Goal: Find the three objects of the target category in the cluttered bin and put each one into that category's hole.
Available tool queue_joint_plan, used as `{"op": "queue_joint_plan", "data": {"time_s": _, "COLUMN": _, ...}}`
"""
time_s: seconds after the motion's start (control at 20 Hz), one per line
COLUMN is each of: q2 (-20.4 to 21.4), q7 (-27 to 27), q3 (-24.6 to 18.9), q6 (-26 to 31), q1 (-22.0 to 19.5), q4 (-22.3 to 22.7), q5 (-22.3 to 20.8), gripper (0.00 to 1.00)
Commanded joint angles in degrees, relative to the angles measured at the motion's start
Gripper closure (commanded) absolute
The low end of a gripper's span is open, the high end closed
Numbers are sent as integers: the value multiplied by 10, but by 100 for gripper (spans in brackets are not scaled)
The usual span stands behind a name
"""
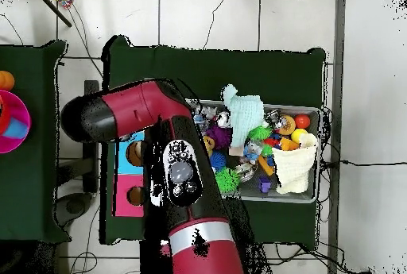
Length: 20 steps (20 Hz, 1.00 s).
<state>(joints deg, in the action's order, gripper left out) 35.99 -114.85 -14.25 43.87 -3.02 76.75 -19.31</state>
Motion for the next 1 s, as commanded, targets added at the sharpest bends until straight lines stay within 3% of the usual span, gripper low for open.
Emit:
{"op": "queue_joint_plan", "data": {"time_s": 0.05, "q2": -47, "q7": -61, "q3": 35, "q6": -51, "q1": 6, "q4": -30, "q5": -41, "gripper": 100}}
{"op": "queue_joint_plan", "data": {"time_s": 0.4, "q2": -61, "q7": -41, "q3": 69, "q6": -67, "q1": 24, "q4": -67, "q5": -79, "gripper": 100}}
{"op": "queue_joint_plan", "data": {"time_s": 0.8, "q2": -77, "q7": -11, "q3": 40, "q6": -59, "q1": 2, "q4": -63, "q5": -53, "gripper": 100}}
{"op": "queue_joint_plan", "data": {"time_s": 1.0, "q2": -67, "q7": 5, "q3": 33, "q6": 2, "q1": -4, "q4": -50, "q5": -31, "gripper": 100}}
